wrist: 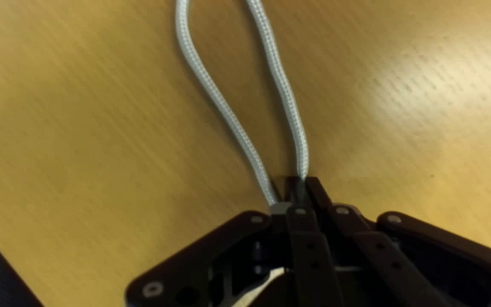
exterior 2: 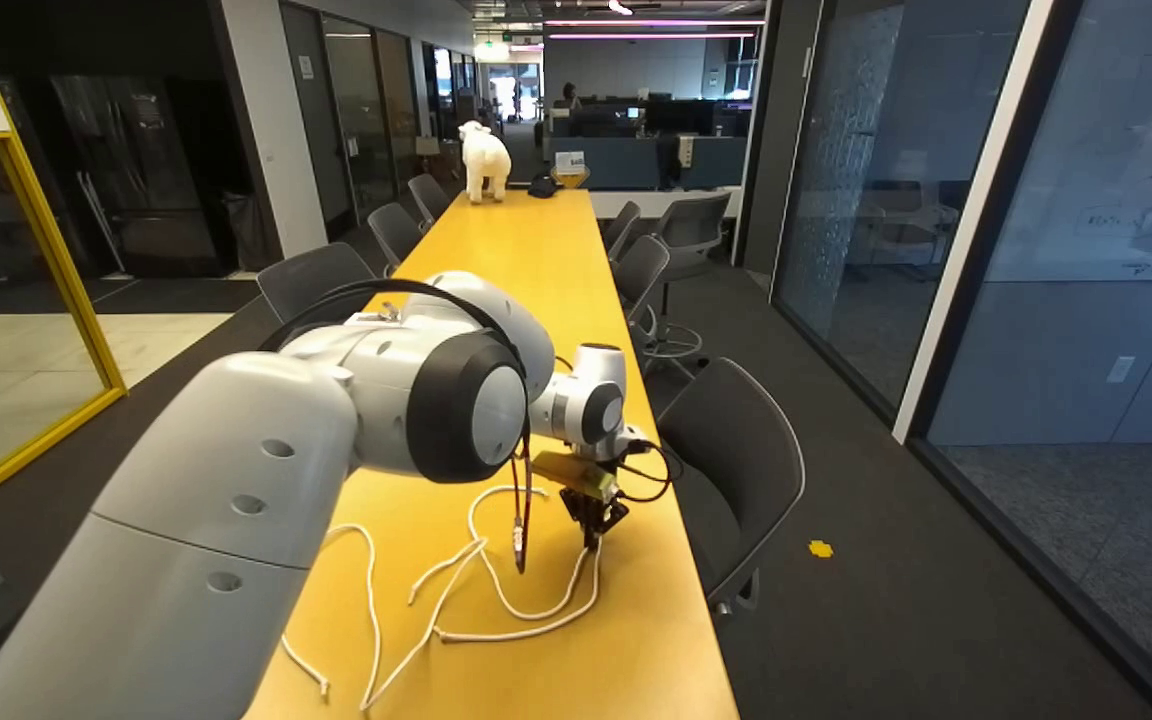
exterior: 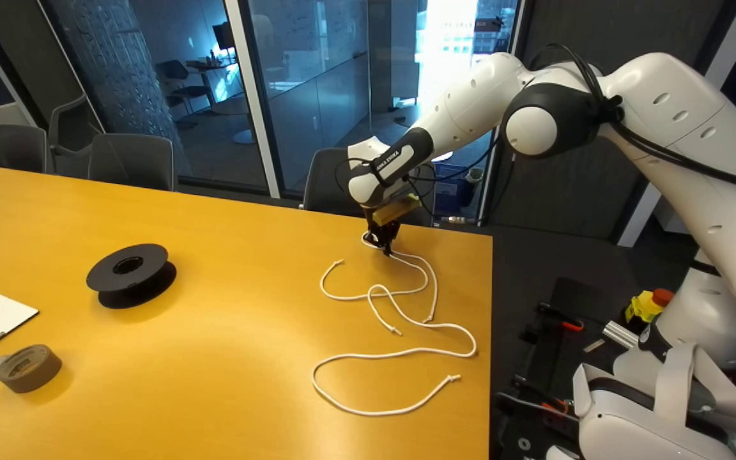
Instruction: Untangle the rope on the table.
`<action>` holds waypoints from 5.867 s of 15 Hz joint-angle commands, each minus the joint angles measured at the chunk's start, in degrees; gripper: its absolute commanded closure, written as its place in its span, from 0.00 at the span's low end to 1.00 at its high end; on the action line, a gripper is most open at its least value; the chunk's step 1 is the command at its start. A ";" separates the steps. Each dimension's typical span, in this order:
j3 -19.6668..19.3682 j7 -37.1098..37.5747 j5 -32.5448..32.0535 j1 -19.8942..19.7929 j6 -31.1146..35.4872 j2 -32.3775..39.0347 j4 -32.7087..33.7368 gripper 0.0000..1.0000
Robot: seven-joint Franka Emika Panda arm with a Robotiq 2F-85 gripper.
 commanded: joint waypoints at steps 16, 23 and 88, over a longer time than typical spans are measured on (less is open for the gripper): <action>-20.81 38.59 -22.69 16.90 13.25 4.16 -5.95 0.97; -20.69 45.69 -31.77 19.94 10.22 5.38 -5.65 0.97; -0.28 -1.54 -9.02 -3.16 10.72 2.21 5.07 0.00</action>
